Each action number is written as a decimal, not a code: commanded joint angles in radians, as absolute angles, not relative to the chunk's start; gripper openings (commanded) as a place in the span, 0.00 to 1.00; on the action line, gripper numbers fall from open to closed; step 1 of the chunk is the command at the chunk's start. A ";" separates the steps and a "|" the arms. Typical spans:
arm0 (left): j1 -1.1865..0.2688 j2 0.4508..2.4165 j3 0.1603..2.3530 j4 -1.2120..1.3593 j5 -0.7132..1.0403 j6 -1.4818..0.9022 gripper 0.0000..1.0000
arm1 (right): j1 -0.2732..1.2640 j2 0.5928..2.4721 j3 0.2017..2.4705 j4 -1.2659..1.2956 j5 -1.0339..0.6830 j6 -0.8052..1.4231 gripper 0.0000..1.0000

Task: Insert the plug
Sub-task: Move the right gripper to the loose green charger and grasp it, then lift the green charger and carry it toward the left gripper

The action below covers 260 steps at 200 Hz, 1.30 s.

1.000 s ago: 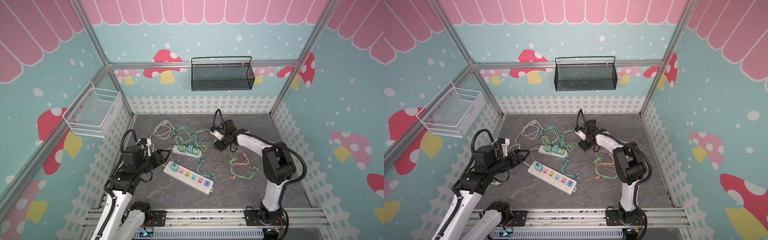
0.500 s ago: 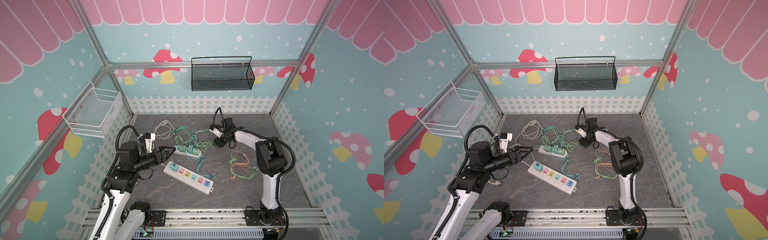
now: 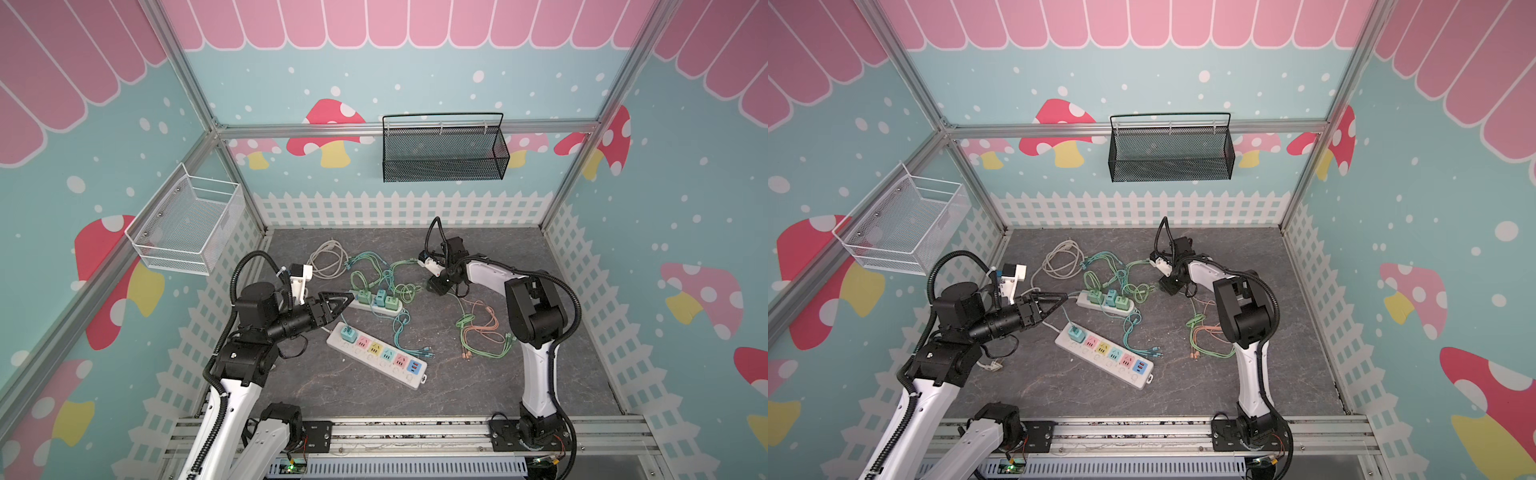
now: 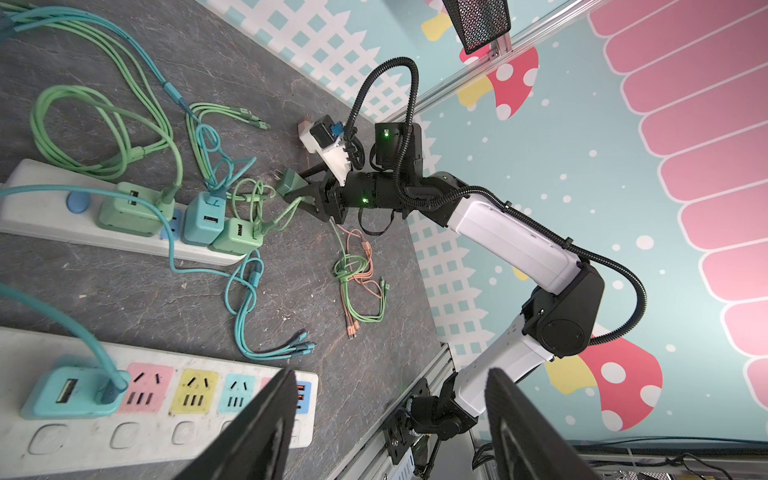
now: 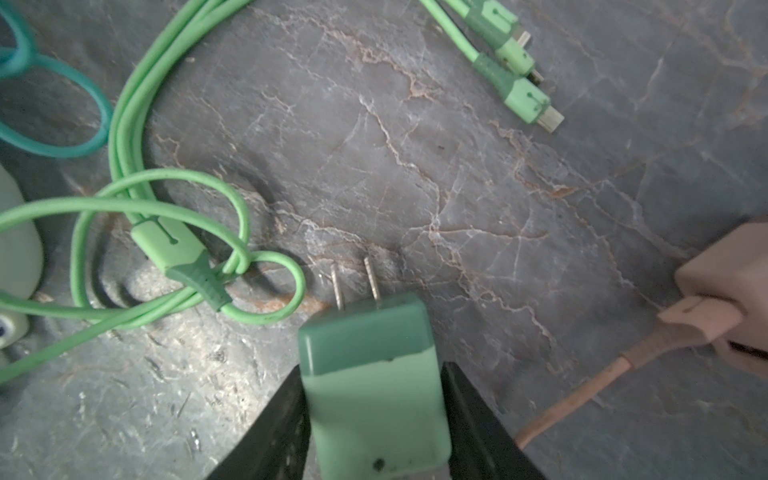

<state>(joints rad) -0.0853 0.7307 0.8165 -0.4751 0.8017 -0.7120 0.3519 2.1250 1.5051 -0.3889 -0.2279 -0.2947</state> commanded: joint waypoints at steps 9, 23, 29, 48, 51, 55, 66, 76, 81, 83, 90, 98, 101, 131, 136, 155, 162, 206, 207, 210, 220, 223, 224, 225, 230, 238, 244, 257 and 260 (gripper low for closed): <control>-0.080 0.721 0.788 -0.448 0.808 -0.726 0.71 | 0.344 2.102 1.512 -0.399 -0.263 -0.285 0.44; -0.079 0.723 0.781 -0.439 0.814 -0.729 0.71 | 0.345 2.071 1.506 -0.401 -0.271 -0.274 0.41; -0.079 0.724 0.779 -0.434 0.816 -0.732 0.71 | 0.344 2.057 1.504 -0.404 -0.274 -0.270 0.40; -0.080 0.727 0.772 -0.419 0.824 -0.738 0.71 | 0.345 2.000 1.493 -0.411 -0.289 -0.258 0.39; -0.080 0.727 0.771 -0.415 0.826 -0.739 0.71 | 0.345 1.990 1.491 -0.413 -0.293 -0.256 0.38; -0.079 0.727 0.769 -0.410 0.828 -0.742 0.71 | 0.345 1.977 1.487 -0.415 -0.295 -0.253 0.38; -0.079 0.729 0.763 -0.395 0.833 -0.750 0.71 | 0.345 1.938 1.480 -0.417 -0.306 -0.245 0.37; -0.079 0.732 0.756 -0.375 0.840 -0.761 0.71 | 0.345 1.907 1.473 -0.420 -0.320 -0.237 0.36; -0.079 0.734 0.753 -0.363 0.845 -0.768 0.71 | 0.347 1.878 1.470 -0.421 -0.330 -0.234 0.36; -0.080 0.735 0.752 -0.358 0.847 -0.772 0.71 | 0.347 1.866 1.470 -0.421 -0.334 -0.233 0.36; -0.080 0.739 0.747 -0.340 0.853 -0.782 0.72 | 0.349 1.836 1.464 -0.422 -0.353 -0.227 0.35; -0.080 0.745 0.744 -0.324 0.860 -0.795 0.71 | 0.351 1.810 1.461 -0.424 -0.367 -0.220 0.35; -0.080 0.747 0.744 -0.319 0.861 -0.799 0.71 | 0.353 1.799 1.462 -0.427 -0.370 -0.218 0.34; -0.080 0.776 0.758 -0.310 0.856 -0.808 0.73 | 0.384 1.697 1.465 -0.449 -0.395 -0.213 0.34; -0.081 0.781 0.762 -0.310 0.859 -0.808 0.73 | 0.393 1.677 1.466 -0.453 -0.399 -0.214 0.34; -0.088 0.802 0.775 -0.294 0.862 -0.813 0.73 | 0.430 1.611 1.476 -0.473 -0.414 -0.229 0.34; -0.090 0.809 0.779 -0.285 0.866 -0.817 0.73 | 0.447 1.590 1.482 -0.482 -0.420 -0.238 0.34; -0.140 0.860 0.794 -0.196 0.870 -0.849 0.73 | 0.565 1.486 1.524 -0.540 -0.417 -0.295 0.35; -0.142 0.862 0.794 -0.194 0.869 -0.850 0.73 | 0.565 1.484 1.525 -0.542 -0.417 -0.296 0.35; -0.147 0.864 0.796 -0.189 0.869 -0.851 0.73 | 0.572 1.481 1.527 -0.546 -0.418 -0.300 0.34; -0.168 0.875 0.802 -0.178 0.867 -0.850 0.74 | 0.589 1.464 1.535 -0.558 -0.424 -0.312 0.35; -0.174 0.876 0.803 -0.175 0.866 -0.849 0.74 | 0.593 1.460 1.538 -0.562 -0.428 -0.314 0.35; -0.176 0.877 0.804 -0.174 0.866 -0.849 0.74 | 0.595 1.460 1.539 -0.563 -0.429 -0.316 0.35; -0.178 0.878 0.805 -0.174 0.865 -0.848 0.74 | 0.596 1.458 1.540 -0.564 -0.429 -0.317 0.35; -0.189 0.882 0.808 -0.170 0.862 -0.845 0.74 | 0.602 1.452 1.543 -0.570 -0.434 -0.323 0.35; -0.205 0.887 0.814 -0.165 0.858 -0.840 0.74 | 0.613 1.444 1.550 -0.576 -0.438 -0.328 0.36; -0.216 0.891 0.817 -0.162 0.855 -0.838 0.74 | 0.620 1.441 1.554 -0.582 -0.444 -0.332 0.36; -0.236 0.899 0.822 -0.152 0.855 -0.836 0.75 | 0.634 1.437 1.567 -0.595 -0.453 -0.342 0.36; -0.241 0.900 0.823 -0.151 0.855 -0.835 0.75 | 0.638 1.437 1.570 -0.597 -0.454 -0.345 0.36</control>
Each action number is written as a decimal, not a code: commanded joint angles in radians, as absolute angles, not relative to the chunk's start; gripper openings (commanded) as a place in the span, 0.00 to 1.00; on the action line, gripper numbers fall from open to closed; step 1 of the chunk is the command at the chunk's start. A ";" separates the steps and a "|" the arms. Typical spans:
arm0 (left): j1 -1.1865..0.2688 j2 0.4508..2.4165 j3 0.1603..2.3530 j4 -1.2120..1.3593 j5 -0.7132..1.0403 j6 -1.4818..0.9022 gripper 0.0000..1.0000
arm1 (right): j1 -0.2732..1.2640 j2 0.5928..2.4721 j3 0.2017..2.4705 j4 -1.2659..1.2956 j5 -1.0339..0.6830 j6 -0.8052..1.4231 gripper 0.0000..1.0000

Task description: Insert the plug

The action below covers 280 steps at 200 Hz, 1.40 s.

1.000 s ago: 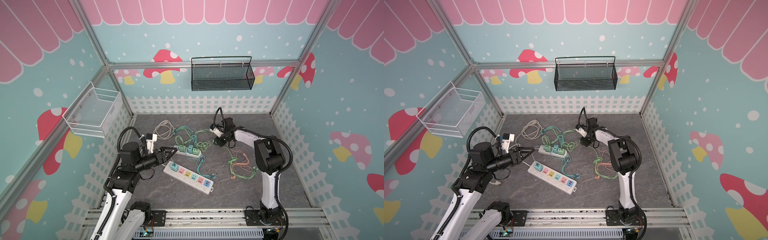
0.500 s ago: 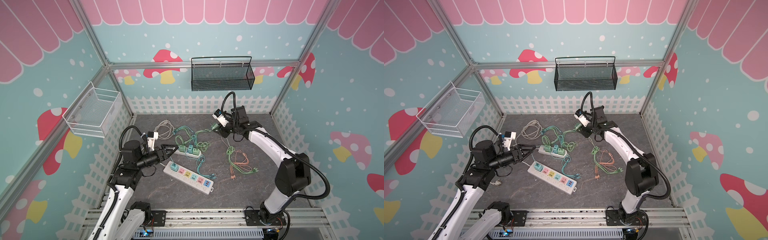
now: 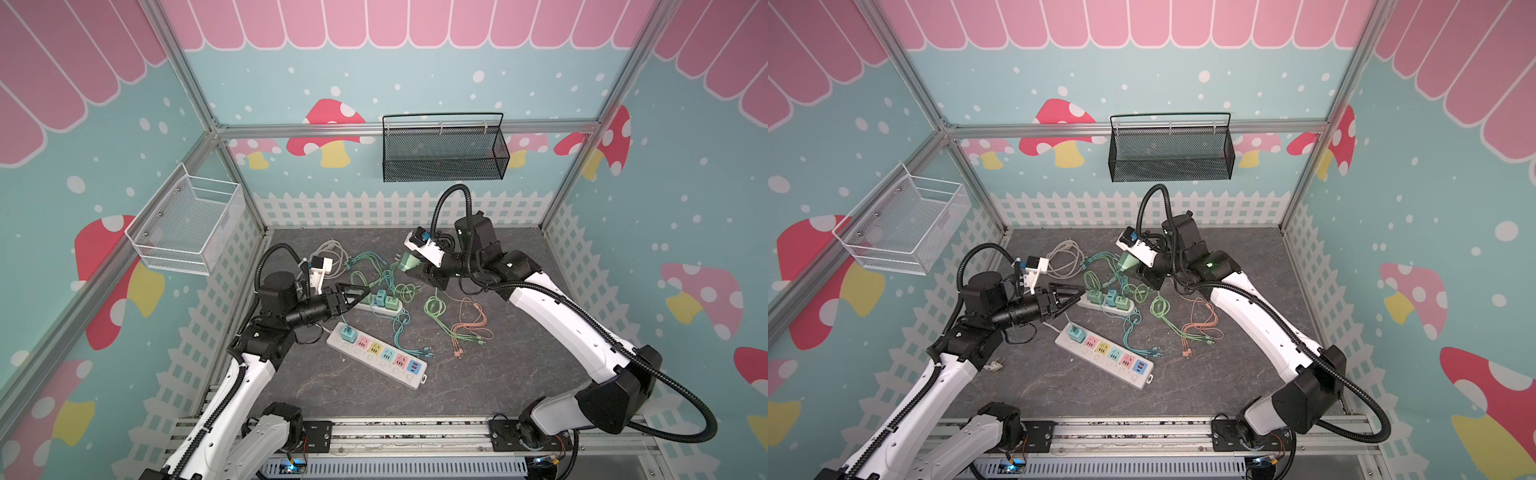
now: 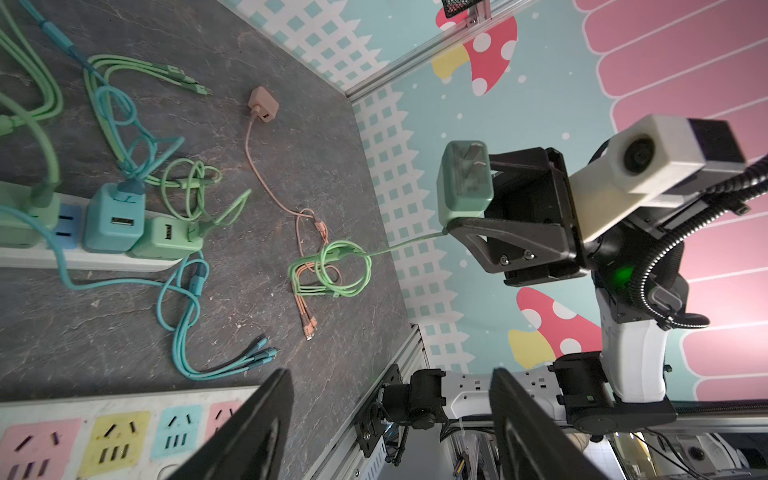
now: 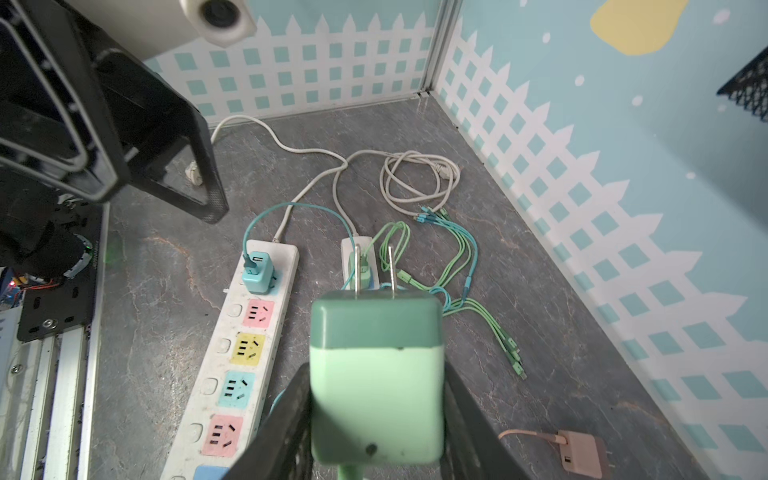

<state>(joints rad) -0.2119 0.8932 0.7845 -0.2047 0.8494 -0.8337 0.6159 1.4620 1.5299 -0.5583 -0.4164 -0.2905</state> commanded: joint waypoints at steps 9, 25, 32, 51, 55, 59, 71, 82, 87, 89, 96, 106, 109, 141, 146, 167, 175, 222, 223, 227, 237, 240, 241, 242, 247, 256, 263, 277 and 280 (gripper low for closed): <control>-0.250 0.903 0.827 -0.145 0.857 -0.834 0.75 | 0.650 1.436 1.575 -0.604 -0.456 -0.352 0.36; -0.264 0.905 0.830 -0.131 0.856 -0.834 0.75 | 0.670 1.437 1.575 -0.610 -0.458 -0.363 0.36; -0.271 0.905 0.830 -0.126 0.857 -0.834 0.76 | 0.678 1.440 1.574 -0.612 -0.454 -0.367 0.36; -0.282 0.902 0.830 -0.116 0.855 -0.836 0.75 | 0.700 1.444 1.564 -0.611 -0.432 -0.371 0.36; -0.284 0.901 0.830 -0.115 0.854 -0.837 0.75 | 0.703 1.446 1.562 -0.611 -0.429 -0.371 0.36; -0.286 0.901 0.829 -0.116 0.854 -0.838 0.75 | 0.708 1.448 1.560 -0.611 -0.426 -0.371 0.36; -0.292 0.900 0.829 -0.114 0.851 -0.838 0.75 | 0.720 1.450 1.556 -0.609 -0.420 -0.371 0.36; -0.294 0.901 0.828 -0.114 0.846 -0.838 0.75 | 0.732 1.452 1.554 -0.609 -0.416 -0.371 0.36; -0.294 0.903 0.826 -0.113 0.843 -0.838 0.75 | 0.738 1.453 1.552 -0.609 -0.415 -0.371 0.36; -0.294 0.903 0.827 -0.113 0.842 -0.839 0.74 | 0.741 1.454 1.551 -0.609 -0.415 -0.371 0.36; -0.297 0.906 0.827 -0.111 0.841 -0.839 0.74 | 0.749 1.456 1.551 -0.609 -0.409 -0.371 0.36; -0.299 0.912 0.826 -0.109 0.839 -0.842 0.73 | 0.761 1.459 1.551 -0.610 -0.399 -0.371 0.36; -0.300 0.913 0.828 -0.108 0.839 -0.843 0.73 | 0.764 1.461 1.551 -0.610 -0.398 -0.371 0.36; -0.317 0.925 0.827 -0.076 0.843 -0.855 0.70 | 0.799 1.475 1.554 -0.614 -0.387 -0.377 0.36; -0.318 0.928 0.827 -0.070 0.843 -0.858 0.70 | 0.805 1.476 1.555 -0.612 -0.384 -0.379 0.36; -0.324 0.933 0.825 -0.056 0.848 -0.870 0.67 | 0.827 1.486 1.560 -0.614 -0.370 -0.383 0.36; -0.325 0.934 0.825 -0.051 0.849 -0.871 0.64 | 0.834 1.492 1.559 -0.612 -0.368 -0.386 0.36; -0.330 0.938 0.815 -0.022 0.867 -0.888 0.48 | 0.867 1.512 1.559 -0.608 -0.345 -0.396 0.36; -0.330 0.938 0.815 -0.023 0.867 -0.888 0.47 | 0.868 1.512 1.559 -0.608 -0.343 -0.396 0.36; -0.330 0.938 0.812 -0.020 0.869 -0.889 0.45 | 0.869 1.514 1.559 -0.607 -0.343 -0.396 0.37; -0.330 0.939 0.811 -0.015 0.873 -0.893 0.41 | 0.874 1.517 1.559 -0.604 -0.336 -0.396 0.37; -0.330 0.939 0.811 -0.014 0.874 -0.894 0.40 | 0.874 1.517 1.559 -0.603 -0.335 -0.396 0.37; -0.330 0.939 0.811 -0.014 0.874 -0.894 0.39 | 0.874 1.517 1.559 -0.603 -0.335 -0.396 0.37; -0.331 0.940 0.810 -0.013 0.874 -0.894 0.39 | 0.875 1.517 1.558 -0.602 -0.335 -0.396 0.37; -0.332 0.939 0.810 -0.011 0.877 -0.895 0.37 | 0.877 1.518 1.557 -0.598 -0.330 -0.394 0.37; -0.331 0.939 0.810 -0.010 0.879 -0.896 0.32 | 0.880 1.520 1.555 -0.586 -0.309 -0.386 0.38; -0.331 0.940 0.808 -0.011 0.881 -0.896 0.29 | 0.881 1.521 1.552 -0.575 -0.291 -0.379 0.38; -0.333 0.940 0.808 -0.011 0.884 -0.897 0.26 | 0.883 1.528 1.553 -0.573 -0.281 -0.377 0.40; -0.333 0.939 0.808 -0.011 0.882 -0.897 0.25 | 0.884 1.531 1.553 -0.574 -0.281 -0.377 0.41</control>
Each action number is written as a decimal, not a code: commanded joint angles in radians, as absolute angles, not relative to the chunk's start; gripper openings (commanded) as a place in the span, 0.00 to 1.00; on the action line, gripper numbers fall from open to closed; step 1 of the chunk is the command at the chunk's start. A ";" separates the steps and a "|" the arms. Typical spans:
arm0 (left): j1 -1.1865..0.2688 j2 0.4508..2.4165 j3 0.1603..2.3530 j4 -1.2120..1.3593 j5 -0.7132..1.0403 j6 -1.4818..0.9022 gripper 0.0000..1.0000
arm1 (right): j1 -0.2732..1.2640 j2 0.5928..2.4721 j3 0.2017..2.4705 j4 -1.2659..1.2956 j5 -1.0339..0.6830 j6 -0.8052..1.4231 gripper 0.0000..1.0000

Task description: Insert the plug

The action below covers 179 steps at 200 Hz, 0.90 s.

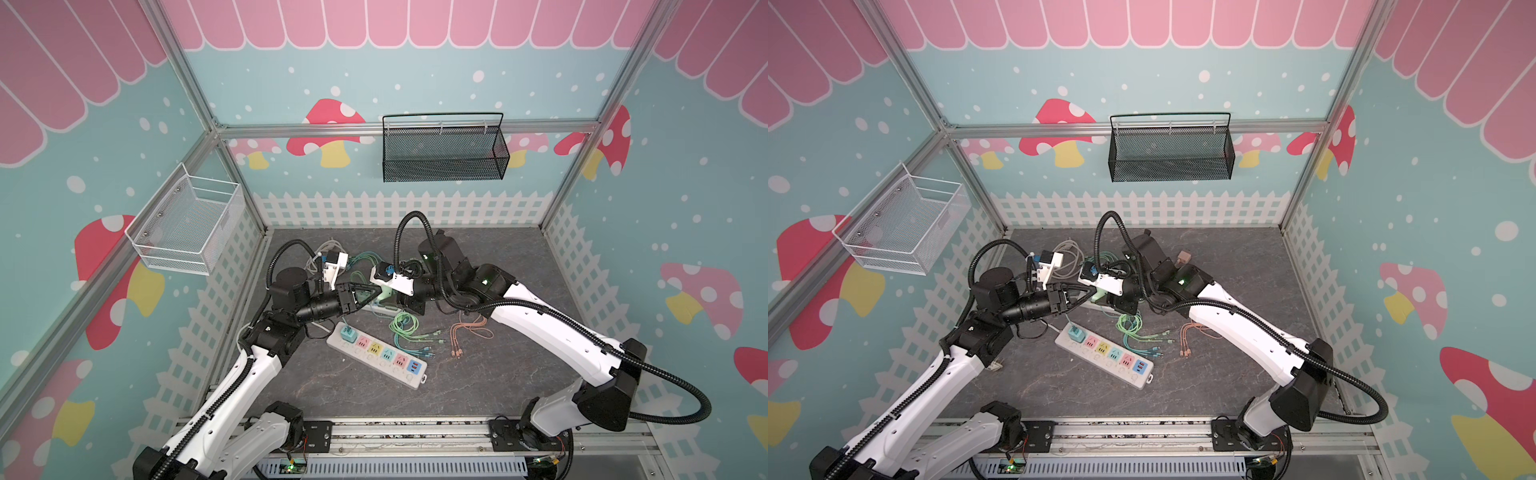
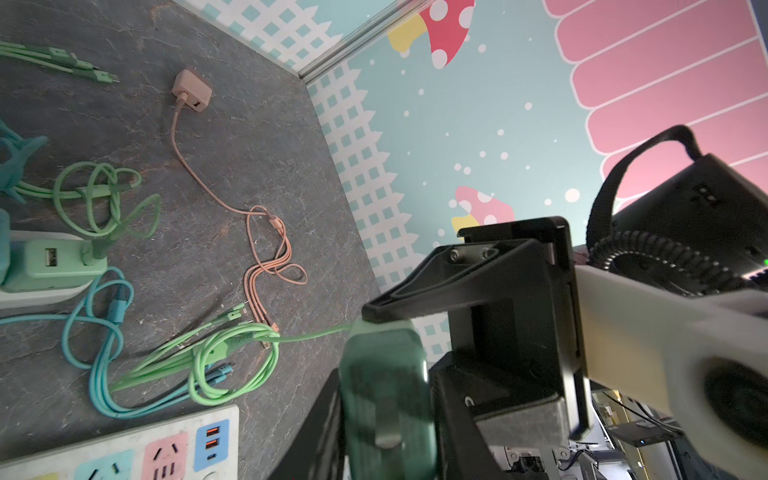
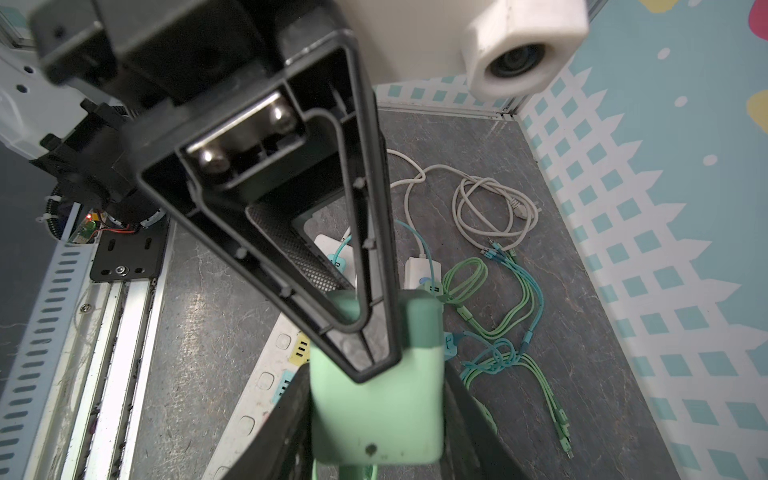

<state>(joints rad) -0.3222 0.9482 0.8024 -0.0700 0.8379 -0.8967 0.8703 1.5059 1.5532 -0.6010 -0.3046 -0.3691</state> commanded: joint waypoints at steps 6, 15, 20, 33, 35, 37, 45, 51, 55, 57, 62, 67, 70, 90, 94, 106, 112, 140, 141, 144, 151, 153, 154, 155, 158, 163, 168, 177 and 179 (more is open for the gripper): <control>-0.333 0.940 0.807 -0.011 0.882 -0.897 0.24 | 0.886 1.533 1.552 -0.573 -0.279 -0.378 0.42; -0.333 0.939 0.806 -0.011 0.881 -0.897 0.20 | 0.888 1.534 1.550 -0.572 -0.281 -0.377 0.44; -0.333 0.938 0.805 -0.011 0.881 -0.897 0.18 | 0.888 1.534 1.548 -0.572 -0.281 -0.377 0.46; -0.333 0.938 0.803 -0.010 0.874 -0.896 0.13 | 0.888 1.536 1.538 -0.568 -0.269 -0.369 0.49; -0.332 0.938 0.802 -0.009 0.872 -0.896 0.12 | 0.888 1.536 1.537 -0.567 -0.267 -0.368 0.50; -0.333 0.938 0.802 -0.009 0.871 -0.896 0.12 | 0.888 1.536 1.535 -0.565 -0.264 -0.365 0.50; -0.334 0.937 0.798 -0.008 0.866 -0.894 0.11 | 0.888 1.539 1.522 -0.560 -0.246 -0.351 0.52; -0.332 0.938 0.797 -0.008 0.860 -0.889 0.11 | 0.887 1.539 1.516 -0.557 -0.231 -0.335 0.54; -0.333 0.937 0.795 -0.007 0.853 -0.885 0.10 | 0.888 1.539 1.513 -0.556 -0.220 -0.322 0.54; -0.333 0.937 0.793 -0.008 0.851 -0.882 0.10 | 0.887 1.540 1.511 -0.558 -0.217 -0.315 0.55; -0.332 0.937 0.790 -0.010 0.842 -0.877 0.09 | 0.887 1.540 1.506 -0.557 -0.210 -0.295 0.55; -0.332 0.938 0.787 -0.013 0.831 -0.870 0.08 | 0.888 1.539 1.500 -0.557 -0.205 -0.279 0.56; -0.333 0.938 0.786 -0.015 0.824 -0.865 0.07 | 0.888 1.537 1.496 -0.556 -0.206 -0.270 0.56; -0.332 0.943 0.779 -0.039 0.783 -0.819 0.04 | 0.888 1.509 1.457 -0.543 -0.241 -0.209 0.58; -0.331 0.947 0.779 -0.043 0.777 -0.809 0.04 | 0.888 1.500 1.447 -0.535 -0.245 -0.196 0.59; -0.331 0.954 0.780 -0.047 0.769 -0.783 0.03 | 0.888 1.468 1.419 -0.509 -0.247 -0.151 0.62; -0.331 0.956 0.782 -0.050 0.766 -0.768 0.02 | 0.888 1.450 1.407 -0.498 -0.246 -0.130 0.63; -0.332 0.948 0.781 -0.054 0.721 -0.701 0.00 | 0.886 1.367 1.356 -0.446 -0.209 -0.044 0.72; -0.332 0.948 0.781 -0.053 0.719 -0.699 0.00 | 0.885 1.366 1.354 -0.444 -0.206 -0.042 0.72; -0.331 0.947 0.780 -0.051 0.716 -0.695 0.00 | 0.886 1.356 1.348 -0.437 -0.200 -0.034 0.73; -0.332 0.946 0.778 -0.046 0.709 -0.683 0.00 | 0.886 1.333 1.333 -0.421 -0.181 -0.017 0.76; -0.331 0.945 0.777 -0.043 0.708 -0.680 0.00 | 0.886 1.326 1.328 -0.417 -0.176 -0.012 0.77; -0.331 0.945 0.776 -0.042 0.708 -0.678 0.00 | 0.886 1.323 1.326 -0.415 -0.173 -0.009 0.78; -0.331 0.945 0.776 -0.039 0.706 -0.677 0.00 | 0.886 1.321 1.324 -0.413 -0.170 -0.007 0.78; -0.331 0.945 0.774 -0.038 0.704 -0.675 0.00 | 0.887 1.312 1.317 -0.408 -0.166 0.000 0.79; -0.330 0.945 0.774 -0.032 0.700 -0.671 0.00 | 0.886 1.298 1.306 -0.398 -0.160 0.009 0.80; -0.330 0.945 0.773 -0.026 0.698 -0.668 0.00 | 0.885 1.285 1.295 -0.390 -0.160 0.018 0.81; -0.329 0.947 0.769 -0.009 0.695 -0.664 0.00 | 0.885 1.262 1.274 -0.376 -0.160 0.039 0.82; -0.330 0.946 0.769 -0.005 0.695 -0.663 0.00 | 0.884 1.258 1.270 -0.373 -0.164 0.044 0.83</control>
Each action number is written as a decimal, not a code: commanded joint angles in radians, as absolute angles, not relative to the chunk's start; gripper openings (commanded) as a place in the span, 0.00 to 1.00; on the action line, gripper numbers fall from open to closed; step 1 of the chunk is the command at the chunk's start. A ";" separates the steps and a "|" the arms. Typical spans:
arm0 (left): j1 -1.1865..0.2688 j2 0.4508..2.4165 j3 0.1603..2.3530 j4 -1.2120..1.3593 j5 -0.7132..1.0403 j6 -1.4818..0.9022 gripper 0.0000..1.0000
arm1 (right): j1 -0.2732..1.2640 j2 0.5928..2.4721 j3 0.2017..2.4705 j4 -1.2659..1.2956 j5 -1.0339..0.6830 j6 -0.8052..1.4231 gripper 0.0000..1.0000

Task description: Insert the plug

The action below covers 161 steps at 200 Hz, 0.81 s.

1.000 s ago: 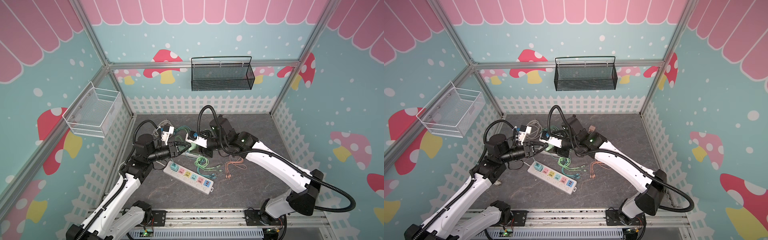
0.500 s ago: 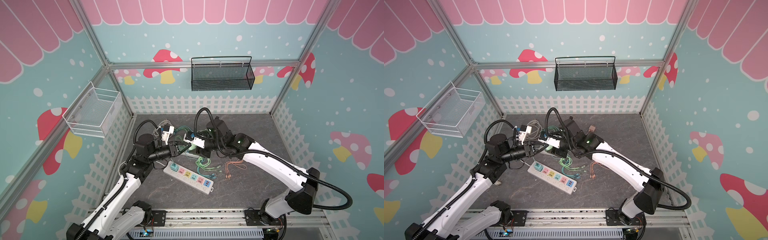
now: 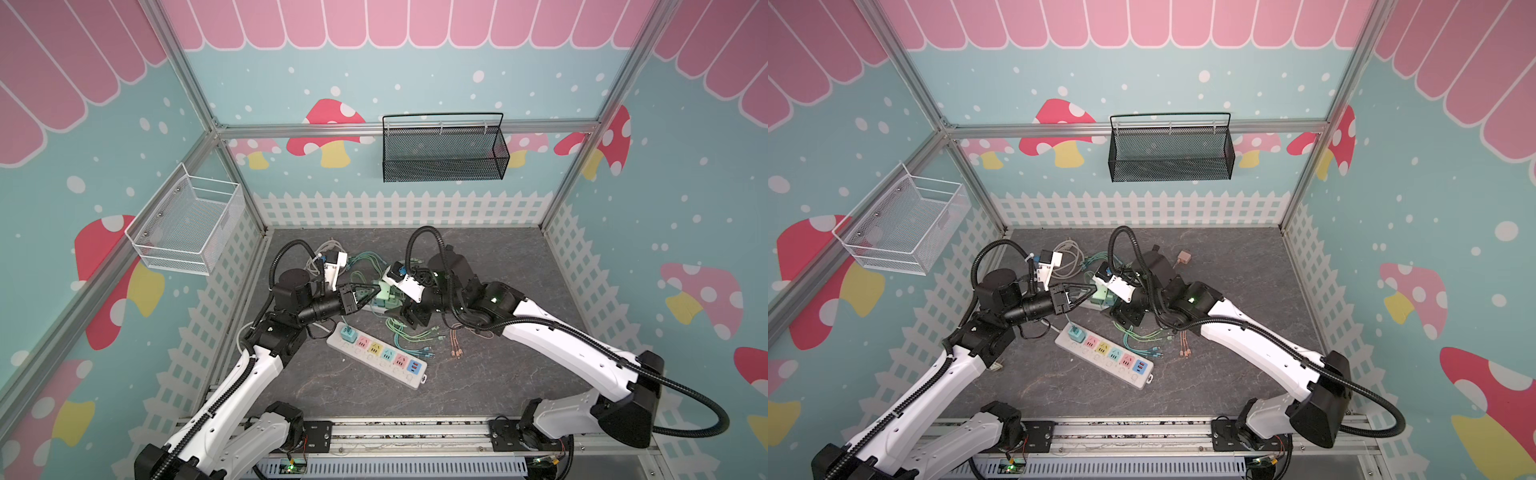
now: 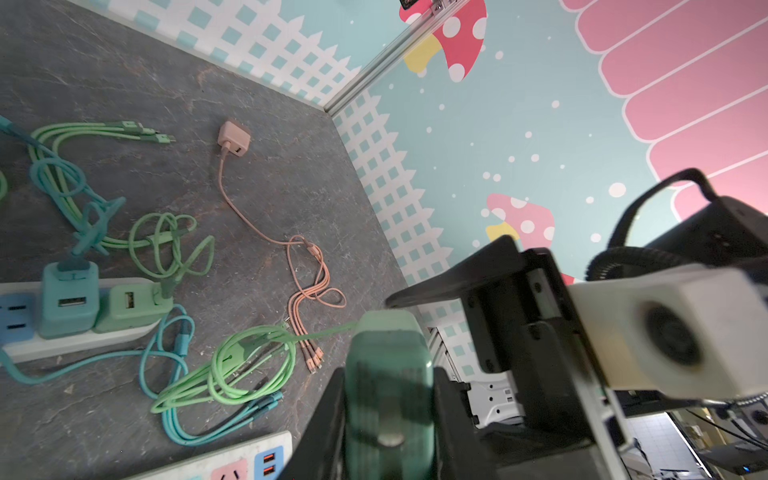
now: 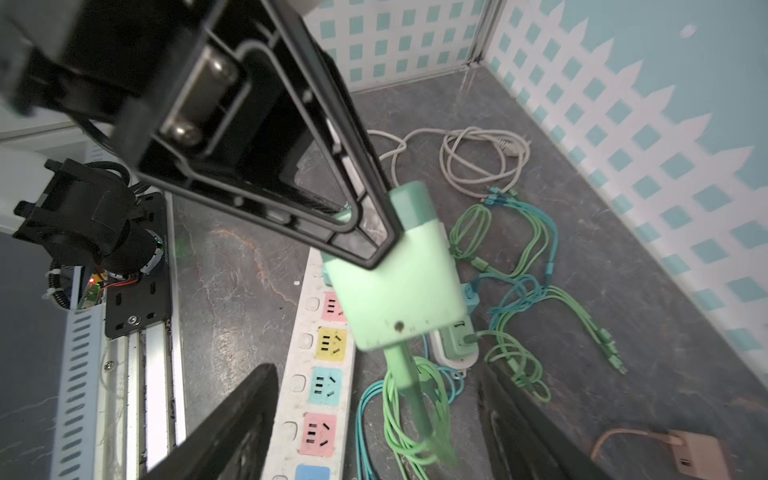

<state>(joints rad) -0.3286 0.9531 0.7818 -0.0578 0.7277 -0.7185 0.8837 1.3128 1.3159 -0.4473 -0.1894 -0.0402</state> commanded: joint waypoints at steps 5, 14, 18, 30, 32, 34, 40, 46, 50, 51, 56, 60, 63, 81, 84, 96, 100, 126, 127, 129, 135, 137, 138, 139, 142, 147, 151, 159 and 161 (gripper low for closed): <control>-0.330 0.946 0.764 0.010 0.695 -0.664 0.00 | 0.883 1.247 1.259 -0.362 -0.176 0.056 0.82; -0.330 0.945 0.755 0.044 0.693 -0.668 0.00 | 0.882 1.231 1.237 -0.349 -0.215 0.081 0.81; -0.330 0.944 0.750 0.062 0.693 -0.671 0.00 | 0.881 1.227 1.233 -0.348 -0.230 0.088 0.81; -0.330 0.937 0.735 0.124 0.693 -0.686 0.00 | 0.881 1.214 1.211 -0.326 -0.252 0.130 0.79; -0.330 0.937 0.732 0.134 0.693 -0.689 0.00 | 0.880 1.212 1.207 -0.317 -0.258 0.136 0.78; -0.330 0.936 0.728 0.144 0.693 -0.691 0.00 | 0.880 1.209 1.200 -0.307 -0.265 0.146 0.78; -0.330 0.932 0.722 0.175 0.694 -0.697 0.00 | 0.878 1.200 1.176 -0.275 -0.291 0.168 0.77; -0.330 0.931 0.714 0.203 0.693 -0.704 0.00 | 0.876 1.193 1.151 -0.239 -0.321 0.193 0.76; -0.330 0.929 0.712 0.218 0.693 -0.706 0.00 | 0.874 1.189 1.133 -0.212 -0.344 0.210 0.76; -0.330 0.929 0.711 0.220 0.693 -0.707 0.00 | 0.873 1.188 1.129 -0.206 -0.350 0.215 0.76; -0.330 0.927 0.709 0.233 0.691 -0.709 0.00 | 0.871 1.185 1.107 -0.170 -0.373 0.236 0.75; -0.330 0.927 0.708 0.241 0.692 -0.710 0.00 | 0.870 1.182 1.089 -0.140 -0.391 0.258 0.74; -0.330 0.927 0.708 0.246 0.692 -0.710 0.00 | 0.868 1.182 1.077 -0.121 -0.406 0.271 0.74; -0.330 0.923 0.706 0.283 0.698 -0.717 0.00 | 0.855 1.191 1.019 0.000 -0.483 0.360 0.74; -0.331 0.921 0.704 0.291 0.700 -0.719 0.00 | 0.853 1.194 1.011 0.018 -0.493 0.375 0.74; -0.330 0.912 0.692 0.329 0.701 -0.727 0.00 | 0.845 1.202 0.981 0.093 -0.524 0.431 0.74; -0.330 0.908 0.688 0.341 0.701 -0.728 0.00 | 0.843 1.203 0.976 0.113 -0.529 0.443 0.74; -0.330 0.884 0.650 0.406 0.709 -0.744 0.00 | 0.817 1.213 0.920 0.273 -0.535 0.557 0.75; -0.330 0.883 0.648 0.410 0.709 -0.745 0.00 | 0.816 1.213 0.918 0.280 -0.535 0.562 0.75; -0.330 0.882 0.644 0.416 0.711 -0.748 0.00 | 0.812 1.214 0.911 0.292 -0.538 0.572 0.75; -0.329 0.877 0.634 0.436 0.714 -0.754 0.00 | 0.803 1.215 0.895 0.339 -0.545 0.601 0.75; -0.330 0.876 0.631 0.441 0.717 -0.756 0.00 | 0.800 1.215 0.891 0.350 -0.546 0.609 0.75; -0.331 0.874 0.630 0.443 0.717 -0.757 0.00 | 0.798 1.215 0.887 0.359 -0.547 0.613 0.75; -0.330 0.874 0.628 0.446 0.718 -0.758 0.00 | 0.796 1.215 0.885 0.366 -0.550 0.619 0.75; -0.330 0.872 0.624 0.454 0.721 -0.761 0.00 | 0.792 1.216 0.877 0.388 -0.554 0.633 0.75; -0.330 0.868 0.617 0.466 0.724 -0.767 0.00 | 0.782 1.219 0.867 0.421 -0.566 0.653 0.75; -0.330 0.866 0.611 0.474 0.726 -0.771 0.00 | 0.775 1.223 0.858 0.448 -0.584 0.671 0.75; -0.330 0.861 0.600 0.492 0.730 -0.778 0.00 | 0.762 1.234 0.847 0.493 -0.615 0.699 0.76; -0.330 0.859 0.598 0.496 0.731 -0.780 0.00 | 0.759 1.237 0.846 0.500 -0.621 0.705 0.75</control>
